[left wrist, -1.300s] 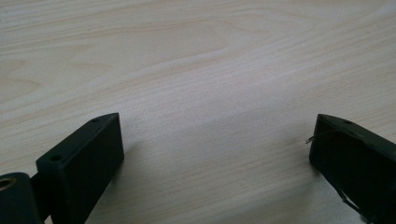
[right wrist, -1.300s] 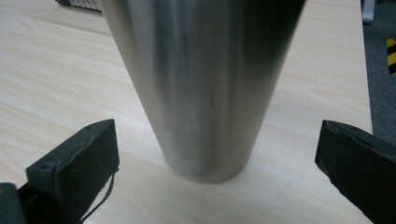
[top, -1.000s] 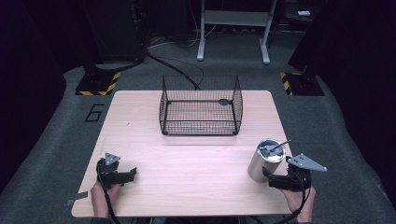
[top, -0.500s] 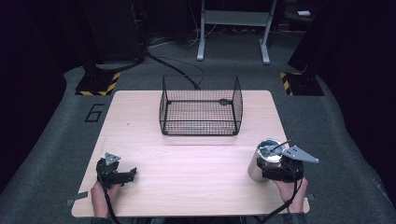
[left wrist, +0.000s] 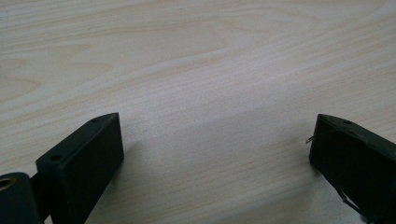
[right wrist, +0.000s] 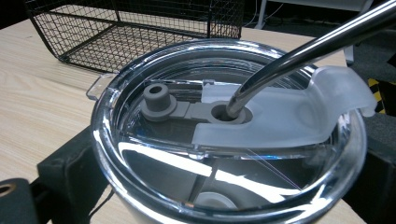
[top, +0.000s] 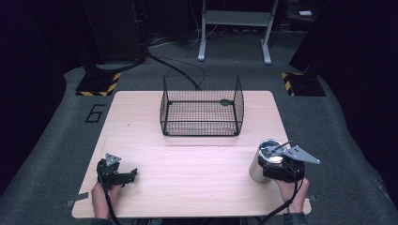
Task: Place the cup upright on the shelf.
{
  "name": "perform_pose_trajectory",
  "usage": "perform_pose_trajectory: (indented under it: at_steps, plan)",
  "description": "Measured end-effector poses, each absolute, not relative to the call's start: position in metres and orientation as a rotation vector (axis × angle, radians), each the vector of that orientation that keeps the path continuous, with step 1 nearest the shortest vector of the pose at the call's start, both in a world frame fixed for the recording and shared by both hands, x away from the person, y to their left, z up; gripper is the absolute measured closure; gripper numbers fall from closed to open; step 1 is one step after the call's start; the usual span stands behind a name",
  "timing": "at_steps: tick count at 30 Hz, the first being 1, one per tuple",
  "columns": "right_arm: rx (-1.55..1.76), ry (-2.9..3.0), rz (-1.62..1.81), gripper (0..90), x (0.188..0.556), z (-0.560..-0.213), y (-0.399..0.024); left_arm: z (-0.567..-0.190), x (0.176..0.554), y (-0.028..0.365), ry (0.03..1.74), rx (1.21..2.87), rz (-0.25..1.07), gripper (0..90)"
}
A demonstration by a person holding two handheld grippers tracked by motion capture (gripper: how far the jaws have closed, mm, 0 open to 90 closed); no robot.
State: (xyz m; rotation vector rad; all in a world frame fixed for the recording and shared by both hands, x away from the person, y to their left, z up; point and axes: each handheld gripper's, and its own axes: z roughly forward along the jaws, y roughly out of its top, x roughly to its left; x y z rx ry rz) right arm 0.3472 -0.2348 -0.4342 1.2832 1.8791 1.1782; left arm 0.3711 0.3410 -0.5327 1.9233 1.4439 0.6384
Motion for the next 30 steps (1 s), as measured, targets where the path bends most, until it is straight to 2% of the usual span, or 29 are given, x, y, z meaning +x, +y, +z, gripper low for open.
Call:
perform_pose_trajectory:
  at_steps: [10,30]
  plan:
    - [1.268,1.875,1.187,3.7,0.346,-0.434,-0.235,-0.533,0.371,0.341,1.445,1.924,0.638,2.9]
    - [1.18,1.923,1.258,3.8,0.357,-0.401,-0.216,-0.533,0.371,0.341,1.445,1.924,0.638,2.9]
